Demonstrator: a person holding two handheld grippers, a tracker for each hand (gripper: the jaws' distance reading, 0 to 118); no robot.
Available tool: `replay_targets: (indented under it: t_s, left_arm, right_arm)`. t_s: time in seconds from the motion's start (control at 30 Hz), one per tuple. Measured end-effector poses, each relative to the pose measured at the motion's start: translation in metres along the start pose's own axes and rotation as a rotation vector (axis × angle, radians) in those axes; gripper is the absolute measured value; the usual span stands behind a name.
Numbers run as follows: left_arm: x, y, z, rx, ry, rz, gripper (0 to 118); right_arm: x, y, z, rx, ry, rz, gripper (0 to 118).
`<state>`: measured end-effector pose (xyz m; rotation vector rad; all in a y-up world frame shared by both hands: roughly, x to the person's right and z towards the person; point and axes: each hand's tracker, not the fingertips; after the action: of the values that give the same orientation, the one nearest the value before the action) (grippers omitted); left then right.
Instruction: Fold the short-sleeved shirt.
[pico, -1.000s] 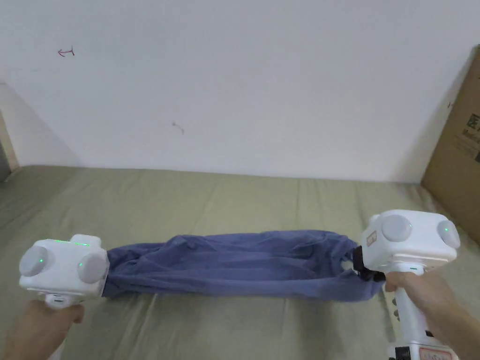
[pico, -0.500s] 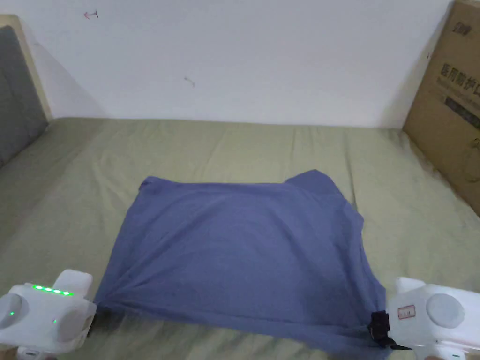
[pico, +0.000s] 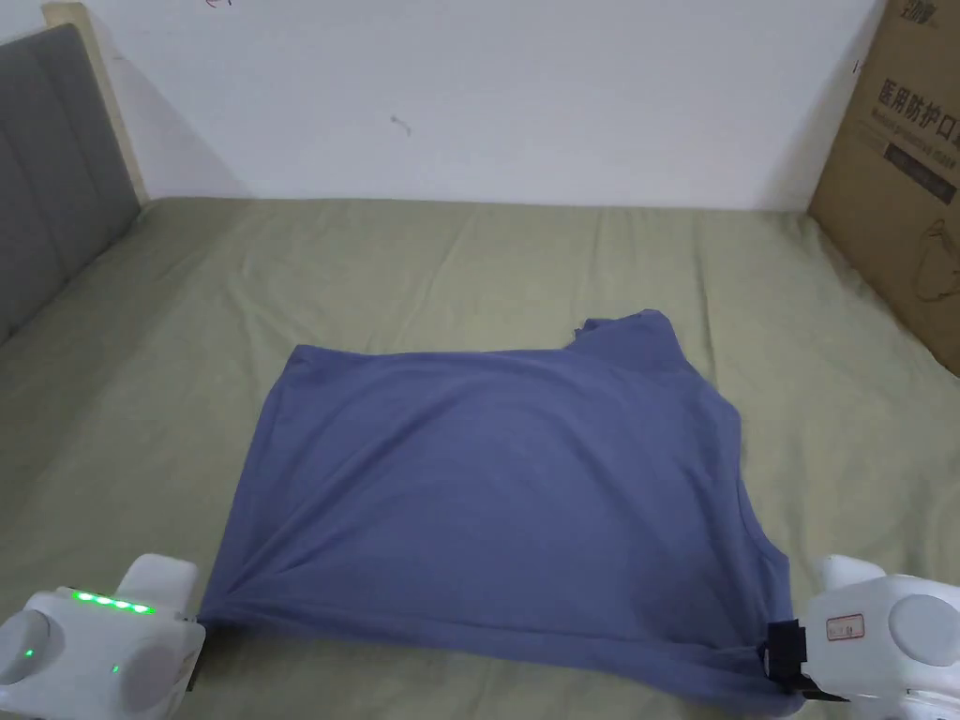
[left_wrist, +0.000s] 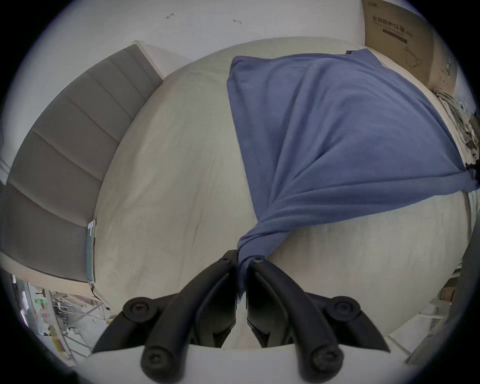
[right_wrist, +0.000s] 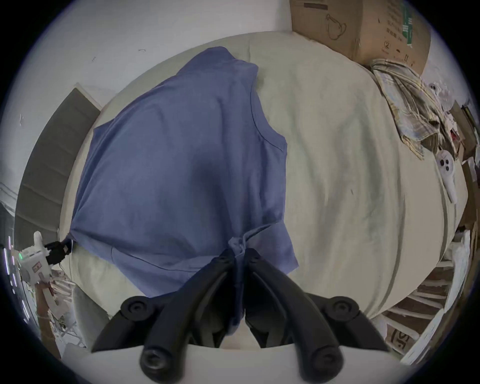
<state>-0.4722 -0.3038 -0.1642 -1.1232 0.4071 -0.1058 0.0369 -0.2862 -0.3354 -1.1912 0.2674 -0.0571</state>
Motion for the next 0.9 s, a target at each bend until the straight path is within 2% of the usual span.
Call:
replay_targets:
  t_s: [0.07, 0.1, 0.17, 0.2, 0.23, 0.27, 0.43, 0.5, 0.57, 0.6, 0.63, 0.7, 0.73, 0.83, 0.9]
  left_arm:
    - [0.002, 0.000, 0.001, 0.004, 0.007, 0.000, 9]
    - [0.003, 0.001, 0.002, -0.003, 0.012, 0.006, 18]
    - [0.003, 0.000, 0.005, -0.026, -0.014, 0.029, 65]
    - [0.003, -0.002, 0.007, -0.029, -0.034, 0.042, 84]
    - [0.003, -0.003, 0.012, -0.025, -0.051, 0.063, 94]
    - [0.002, -0.003, 0.019, -0.013, -0.072, 0.082, 93]
    - [-0.001, 0.015, 0.046, 0.043, -0.181, 0.160, 92]
    - [-0.002, 0.026, 0.058, 0.084, -0.216, 0.204, 85]
    - [-0.002, 0.036, 0.065, 0.125, -0.238, 0.215, 45]
    - [-0.001, 0.040, 0.066, 0.128, -0.238, 0.216, 20]
    - [0.001, 0.043, 0.063, 0.128, -0.244, 0.221, 0]
    - [0.004, 0.047, 0.055, 0.090, -0.272, 0.240, 0]
    - [0.007, 0.048, 0.050, 0.054, -0.289, 0.233, 0]
    - [0.016, 0.050, 0.041, 0.042, -0.264, 0.194, 0]
    - [0.016, 0.057, 0.034, 0.041, -0.252, 0.198, 0]
  right_arm:
    - [0.000, 0.001, 0.000, 0.013, 0.005, 0.005, 6]
    - [0.000, 0.002, 0.001, 0.013, 0.009, 0.005, 8]
    - [-0.002, 0.002, 0.004, 0.021, -0.005, 0.021, 31]
    - [-0.003, 0.002, 0.006, 0.033, -0.021, 0.037, 42]
    - [-0.004, 0.003, 0.009, 0.042, -0.035, 0.051, 57]
    - [-0.006, 0.005, 0.013, 0.049, -0.042, 0.064, 64]
    - [-0.020, 0.027, 0.031, 0.120, -0.003, 0.088, 64]
    - [-0.029, 0.038, 0.035, 0.154, 0.012, 0.116, 63]
    - [-0.040, 0.046, 0.036, 0.185, -0.003, 0.172, 57]
    - [-0.046, 0.049, 0.035, 0.190, 0.001, 0.182, 39]
    - [-0.050, 0.051, 0.033, 0.187, 0.017, 0.170, 3]
    - [-0.054, 0.055, 0.022, 0.152, 0.137, 0.105, 0]
    - [-0.058, 0.058, 0.015, 0.104, 0.182, 0.114, 0]
    - [-0.077, 0.063, -0.002, 0.109, 0.069, 0.235, 0]
    - [-0.083, 0.074, -0.011, 0.110, 0.075, 0.239, 0]
